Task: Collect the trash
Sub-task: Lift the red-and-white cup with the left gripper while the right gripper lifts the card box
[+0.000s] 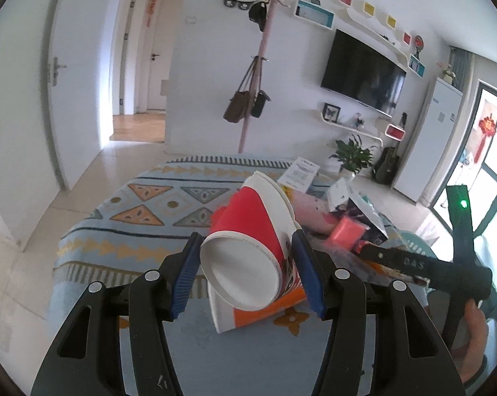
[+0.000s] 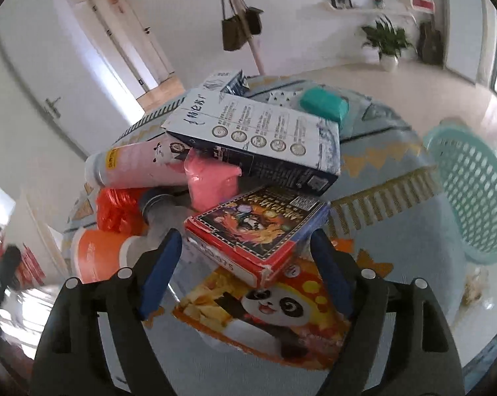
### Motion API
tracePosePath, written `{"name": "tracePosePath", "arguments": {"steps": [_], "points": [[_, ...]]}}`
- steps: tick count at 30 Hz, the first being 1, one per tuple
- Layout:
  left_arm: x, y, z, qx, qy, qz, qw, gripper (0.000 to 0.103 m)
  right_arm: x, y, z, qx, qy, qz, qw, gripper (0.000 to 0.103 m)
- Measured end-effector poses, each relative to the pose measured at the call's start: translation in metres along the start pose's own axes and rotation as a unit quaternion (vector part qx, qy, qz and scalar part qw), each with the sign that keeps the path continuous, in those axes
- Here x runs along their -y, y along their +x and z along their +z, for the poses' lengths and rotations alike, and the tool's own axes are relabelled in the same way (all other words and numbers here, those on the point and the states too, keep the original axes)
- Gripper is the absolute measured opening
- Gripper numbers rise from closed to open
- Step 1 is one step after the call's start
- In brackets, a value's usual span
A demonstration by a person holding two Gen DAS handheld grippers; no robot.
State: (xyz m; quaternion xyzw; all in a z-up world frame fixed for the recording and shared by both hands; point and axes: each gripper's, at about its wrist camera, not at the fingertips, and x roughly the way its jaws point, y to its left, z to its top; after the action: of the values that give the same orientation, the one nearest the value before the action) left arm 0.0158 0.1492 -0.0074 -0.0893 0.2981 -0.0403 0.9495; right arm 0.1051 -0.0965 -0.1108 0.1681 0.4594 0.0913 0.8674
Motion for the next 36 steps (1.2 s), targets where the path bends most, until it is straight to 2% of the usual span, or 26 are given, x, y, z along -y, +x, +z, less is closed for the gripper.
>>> {"name": "tracePosePath", "arguments": {"steps": [4, 10, 12, 17, 26, 33, 36], "points": [[0.001, 0.003, -0.003, -0.004, 0.000, -0.004, 1.0000, 0.054, 0.003, 0.001, 0.004, -0.005, 0.032, 0.003, 0.999, 0.080], [0.000, 0.006, -0.004, -0.009, -0.006, -0.008, 0.9999, 0.054, 0.004, 0.014, 0.013, -0.018, 0.055, -0.028, 0.998, 0.080], [0.000, 0.007, -0.005, -0.011, -0.006, -0.007, 0.9999, 0.054, 0.008, 0.019, 0.012, -0.024, 0.053, -0.033, 0.998, 0.077], [0.002, 0.005, -0.004, -0.009, -0.001, -0.010, 0.9999, 0.054, 0.014, 0.007, 0.001, -0.009, 0.014, -0.036, 0.999, 0.068], [0.031, 0.009, 0.000, -0.007, 0.018, -0.043, 0.9989, 0.054, 0.043, -0.036, -0.018, 0.035, -0.006, -0.001, 0.999, 0.061], [0.087, 0.018, 0.010, 0.000, 0.060, -0.071, 0.9957, 0.054, 0.071, -0.083, -0.013, 0.105, -0.008, 0.026, 0.994, 0.061], [0.122, 0.025, 0.017, 0.006, 0.088, -0.087, 0.9923, 0.054, 0.093, -0.099, -0.006, 0.131, 0.002, 0.010, 0.991, 0.061]]}}
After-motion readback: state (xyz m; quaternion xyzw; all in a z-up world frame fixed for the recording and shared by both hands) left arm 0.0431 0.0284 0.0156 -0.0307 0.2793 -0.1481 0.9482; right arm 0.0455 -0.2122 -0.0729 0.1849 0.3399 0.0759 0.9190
